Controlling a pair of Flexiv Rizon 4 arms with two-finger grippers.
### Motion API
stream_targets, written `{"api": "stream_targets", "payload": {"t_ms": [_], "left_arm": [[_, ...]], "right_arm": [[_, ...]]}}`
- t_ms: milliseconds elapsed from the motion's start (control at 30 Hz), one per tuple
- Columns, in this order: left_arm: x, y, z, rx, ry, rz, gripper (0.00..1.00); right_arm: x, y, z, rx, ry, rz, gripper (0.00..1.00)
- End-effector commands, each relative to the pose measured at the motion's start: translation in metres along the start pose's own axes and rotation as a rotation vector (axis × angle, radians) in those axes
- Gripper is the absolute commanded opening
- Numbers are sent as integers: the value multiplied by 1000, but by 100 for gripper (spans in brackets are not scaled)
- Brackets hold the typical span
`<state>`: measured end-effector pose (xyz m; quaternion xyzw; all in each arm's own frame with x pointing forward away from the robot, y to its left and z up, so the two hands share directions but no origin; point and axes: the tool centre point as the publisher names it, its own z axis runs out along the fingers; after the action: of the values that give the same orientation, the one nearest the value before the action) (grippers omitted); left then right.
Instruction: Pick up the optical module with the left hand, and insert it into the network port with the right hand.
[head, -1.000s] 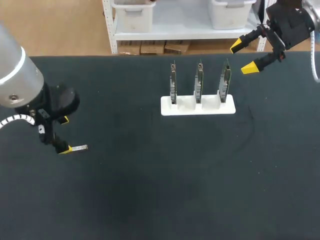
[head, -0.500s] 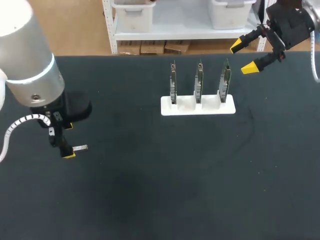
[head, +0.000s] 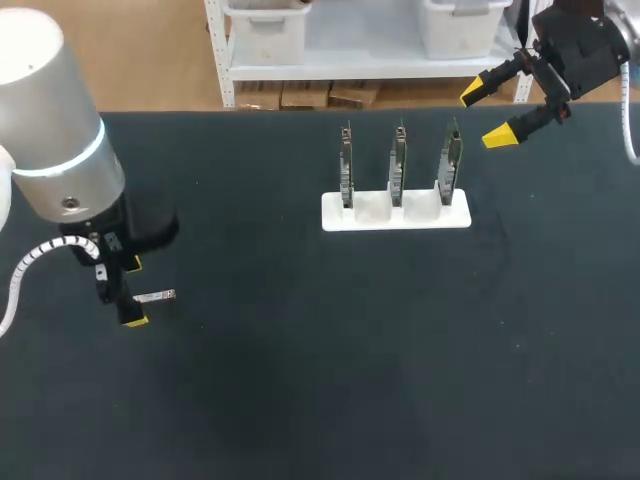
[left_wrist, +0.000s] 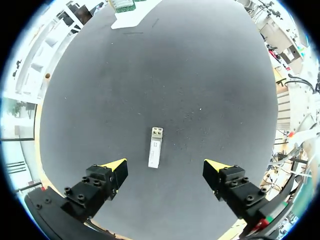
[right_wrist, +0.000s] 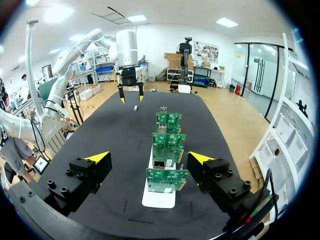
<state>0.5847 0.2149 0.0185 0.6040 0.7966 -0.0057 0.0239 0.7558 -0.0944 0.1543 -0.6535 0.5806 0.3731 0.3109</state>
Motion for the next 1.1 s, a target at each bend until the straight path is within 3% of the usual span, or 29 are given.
{"api": "stream_targets", "payload": {"t_ms": [33,1033,1100], "left_arm": [[-1,1,5,22,-13,1,100],[-2,8,20,19,-4,-52,100],[-4,9,20,-18,19,-31,100]], "right_arm": [[0,2,0,5,2,0,100],[0,2,0,5,2,0,100],[0,2,0,5,2,0,100]]}}
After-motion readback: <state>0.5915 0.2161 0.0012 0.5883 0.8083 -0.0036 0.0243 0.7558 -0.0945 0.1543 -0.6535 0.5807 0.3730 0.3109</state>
